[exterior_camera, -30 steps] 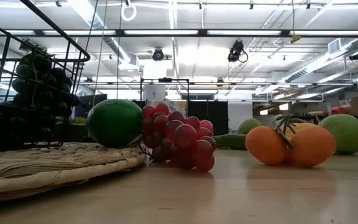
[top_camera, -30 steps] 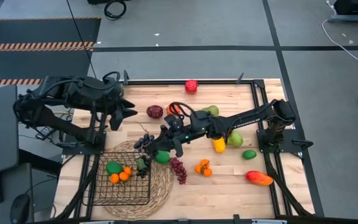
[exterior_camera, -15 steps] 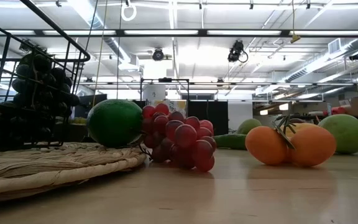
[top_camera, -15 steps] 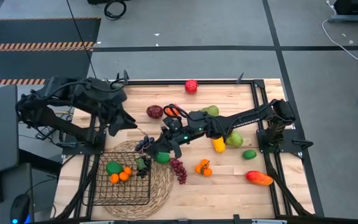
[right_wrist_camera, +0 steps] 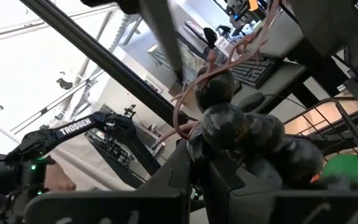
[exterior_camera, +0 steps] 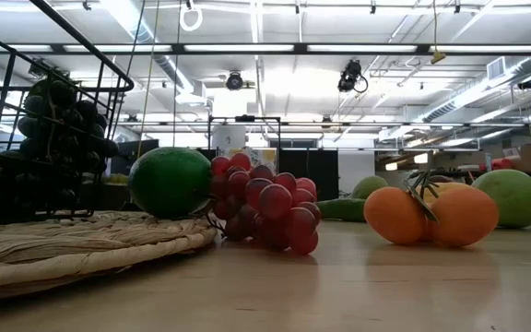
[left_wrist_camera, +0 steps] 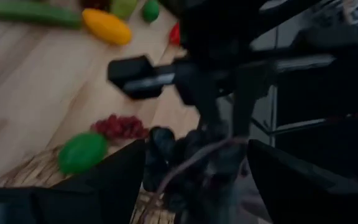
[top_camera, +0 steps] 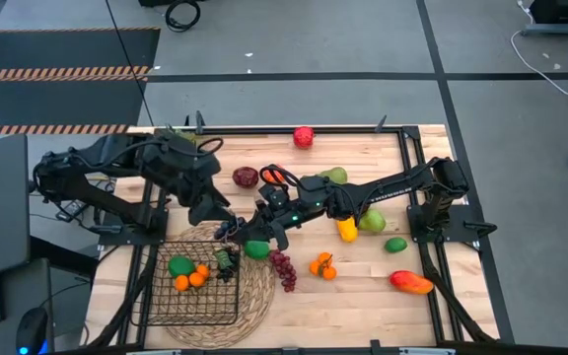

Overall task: Build produce basket
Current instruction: Put the black grapes into the black wire basket, then put the tangerine into the black wire basket

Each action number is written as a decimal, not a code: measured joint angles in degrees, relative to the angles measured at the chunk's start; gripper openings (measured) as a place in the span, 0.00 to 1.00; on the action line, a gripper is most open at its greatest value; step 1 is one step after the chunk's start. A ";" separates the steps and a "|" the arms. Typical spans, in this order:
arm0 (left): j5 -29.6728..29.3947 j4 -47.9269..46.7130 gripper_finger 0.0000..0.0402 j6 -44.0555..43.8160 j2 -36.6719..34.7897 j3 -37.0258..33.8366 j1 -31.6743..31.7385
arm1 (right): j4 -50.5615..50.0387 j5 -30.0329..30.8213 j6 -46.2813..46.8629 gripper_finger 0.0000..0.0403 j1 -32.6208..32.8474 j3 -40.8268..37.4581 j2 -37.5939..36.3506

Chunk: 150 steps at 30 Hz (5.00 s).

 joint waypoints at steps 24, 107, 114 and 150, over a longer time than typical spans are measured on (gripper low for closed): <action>-0.07 0.88 0.03 3.52 1.40 -0.45 0.02 | 0.32 -0.04 0.46 0.06 0.00 0.00 0.04; -12.52 3.73 0.46 7.26 13.91 -0.39 -9.33 | -81.00 -0.31 -12.96 0.49 5.03 -0.10 -15.02; -12.45 14.00 0.44 6.69 15.78 -0.41 -9.72 | -77.38 -0.51 -11.31 0.49 8.05 -9.33 -13.14; -12.61 15.19 0.43 1.68 15.74 -0.41 -12.57 | -55.88 2.51 -3.29 0.03 7.34 -27.80 -13.46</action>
